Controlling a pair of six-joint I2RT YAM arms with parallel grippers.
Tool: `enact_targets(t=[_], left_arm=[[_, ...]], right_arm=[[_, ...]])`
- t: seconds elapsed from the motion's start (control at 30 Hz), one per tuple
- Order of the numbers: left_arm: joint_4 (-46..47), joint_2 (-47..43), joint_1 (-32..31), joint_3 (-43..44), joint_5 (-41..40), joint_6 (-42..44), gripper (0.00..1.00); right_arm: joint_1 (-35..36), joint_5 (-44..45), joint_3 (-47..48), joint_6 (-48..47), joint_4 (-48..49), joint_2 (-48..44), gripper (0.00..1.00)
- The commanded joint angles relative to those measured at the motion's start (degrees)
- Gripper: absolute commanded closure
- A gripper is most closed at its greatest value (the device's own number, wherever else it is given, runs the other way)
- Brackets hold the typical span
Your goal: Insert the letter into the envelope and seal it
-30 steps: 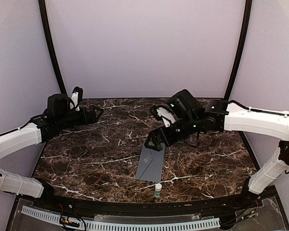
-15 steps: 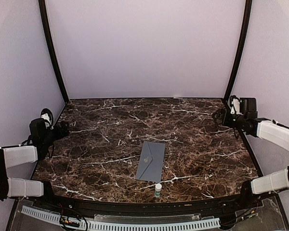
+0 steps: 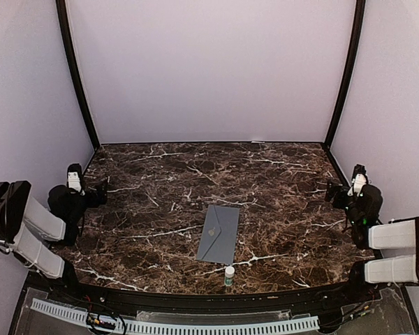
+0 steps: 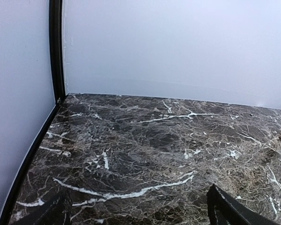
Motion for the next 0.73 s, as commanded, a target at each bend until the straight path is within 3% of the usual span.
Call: enact_targets(t=[0.0,0.03,0.1,0.27,0.33,0.43,0.5,0.7], left_arm=[[20.51,8.64,0.14,-2.48,8.28,3.92,0.01],[23.10,9.36,0.19,-2.57,8.86,3.76,0.01],[15.32,7.10,0.11,-1.14,6.33,4.00,0.01],[10.13,7.42,-1.10,2.54,4.97,4.73,0.01],[10.80,7.87,-1.38,2.37,5.18,5.03,0.01],[9.81,7.82,-1.64,2.86,5.84,5.80,0.01],[10.08,7.87,-1.64,2.92,5.78,5.84,0.01],[9.64,7.80,-1.78,2.99,5.59,5.89,0.01]], right_arm=[[-0.11,3.68,-7.97,-4.87,34.00,5.74,0.01],[-0.11,3.28,-8.45,-5.47,37.46,8.02,0.01],[-0.18,2.09,-7.99,-5.93,41.87,13.41,0.01],[0.41,-3.27,-6.04,-8.44,53.73,27.77,0.01],[0.51,-2.44,-5.54,-8.80,47.58,24.85,0.01],[0.58,-3.38,-3.59,-9.11,47.51,26.77,0.01],[0.59,-4.70,-1.48,-9.66,40.35,25.05,0.01],[0.59,-4.74,-0.25,-9.49,39.86,25.76,0.01]])
